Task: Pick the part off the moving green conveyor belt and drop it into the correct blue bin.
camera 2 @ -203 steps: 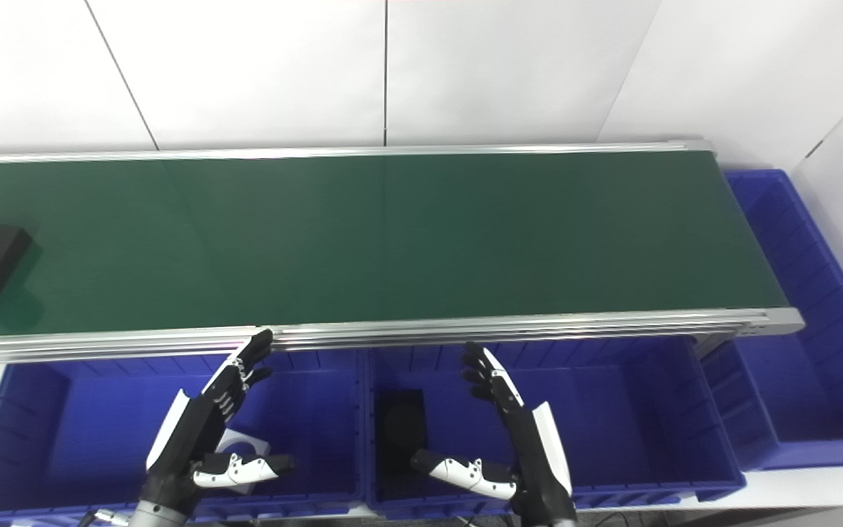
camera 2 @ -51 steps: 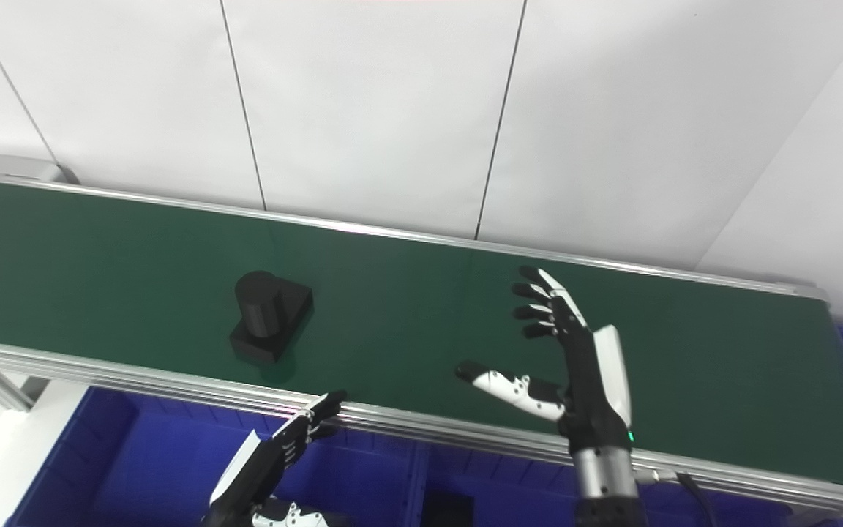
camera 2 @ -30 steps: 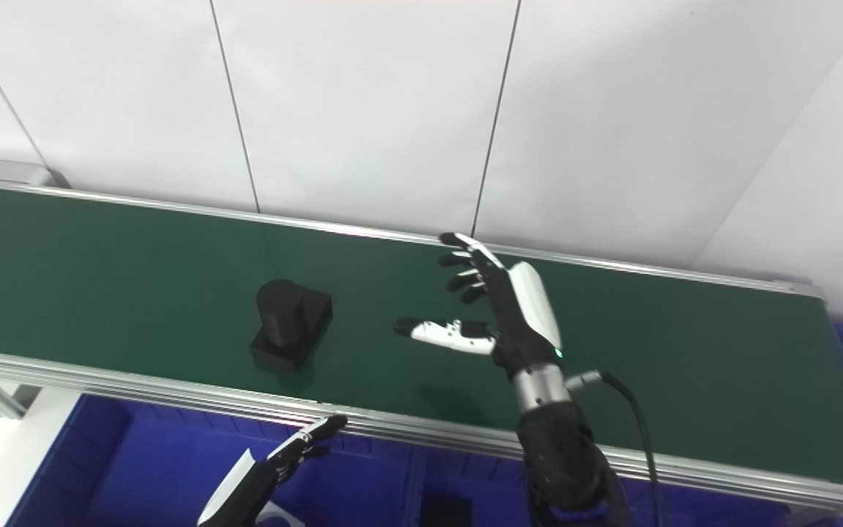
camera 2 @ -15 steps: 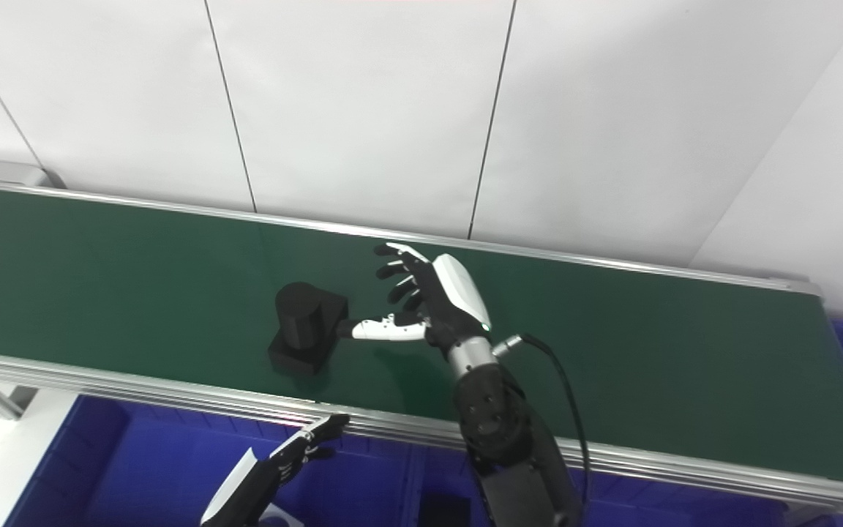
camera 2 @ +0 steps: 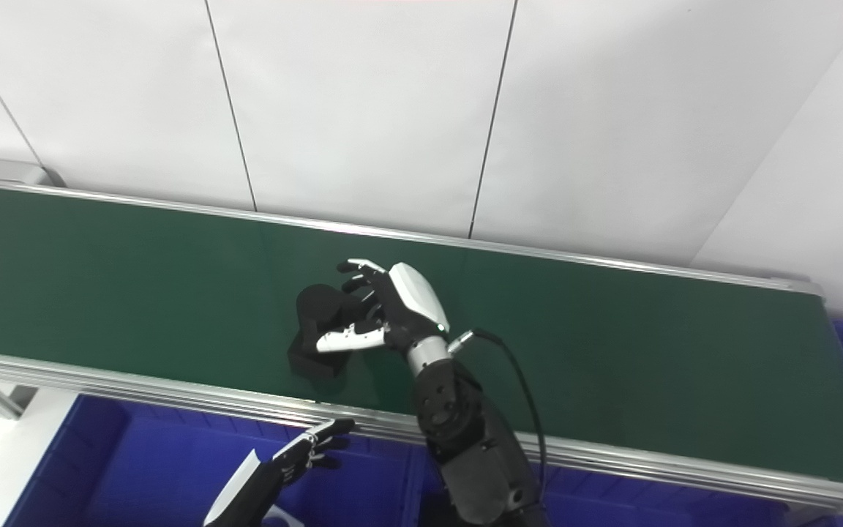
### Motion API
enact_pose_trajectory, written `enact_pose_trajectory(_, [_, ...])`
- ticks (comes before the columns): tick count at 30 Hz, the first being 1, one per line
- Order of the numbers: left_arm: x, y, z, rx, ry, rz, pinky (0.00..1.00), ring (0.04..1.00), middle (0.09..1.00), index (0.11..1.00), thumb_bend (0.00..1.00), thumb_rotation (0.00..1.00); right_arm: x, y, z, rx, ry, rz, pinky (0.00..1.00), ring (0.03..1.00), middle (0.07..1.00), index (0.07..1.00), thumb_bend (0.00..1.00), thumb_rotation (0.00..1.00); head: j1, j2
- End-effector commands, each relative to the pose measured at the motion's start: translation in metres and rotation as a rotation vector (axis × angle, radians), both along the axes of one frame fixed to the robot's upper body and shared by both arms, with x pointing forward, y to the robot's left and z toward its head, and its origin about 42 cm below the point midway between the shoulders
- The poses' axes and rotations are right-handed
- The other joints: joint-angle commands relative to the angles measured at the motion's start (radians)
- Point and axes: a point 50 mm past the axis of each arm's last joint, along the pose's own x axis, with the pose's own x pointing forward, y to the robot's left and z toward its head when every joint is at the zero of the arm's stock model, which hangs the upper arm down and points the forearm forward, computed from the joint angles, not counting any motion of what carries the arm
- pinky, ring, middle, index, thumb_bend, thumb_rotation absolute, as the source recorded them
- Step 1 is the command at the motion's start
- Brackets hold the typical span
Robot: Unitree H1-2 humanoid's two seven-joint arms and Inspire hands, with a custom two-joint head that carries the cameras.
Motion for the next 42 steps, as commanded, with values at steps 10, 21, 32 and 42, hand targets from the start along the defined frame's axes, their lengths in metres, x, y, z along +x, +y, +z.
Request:
enact_pose_trajectory(10, [0.004,-0.002,0.015,-0.04,-0.08,0.005,0.79,0.87,0.909,0.872,0.89,0.3,0.003,0.026,0.006,0.008,-0.088,0.069,0.48,0.573,0.724,0.777,0.66,0.07,-0.001,0.003])
enact_pose_trajectory(21, [0.005,0.001,0.015,-0.031,-0.084,0.01,0.79,0.871,0.909,0.875,0.88,0.3,-0.005,0.019,0.003,0.034,-0.161,0.001,0.35,0.402,0.507,0.522,0.51,0.0,-0.011,0.008])
enact_pose_trajectory(32, [0.005,0.002,0.016,-0.037,-0.085,0.014,0.8,0.877,0.912,0.87,0.89,0.3,-0.009,0.012,0.002,0.047,-0.269,-0.024,0.41,0.424,0.523,0.497,0.51,0.0,-0.017,0.015])
enact_pose_trajectory(42, [0.002,0.001,0.02,-0.042,-0.099,0.016,0.84,0.899,0.921,0.869,0.89,0.3,-0.039,-0.021,0.031,0.179,-0.344,-0.121,0.32,0.379,0.485,0.529,0.51,0.0,-0.044,0.045])
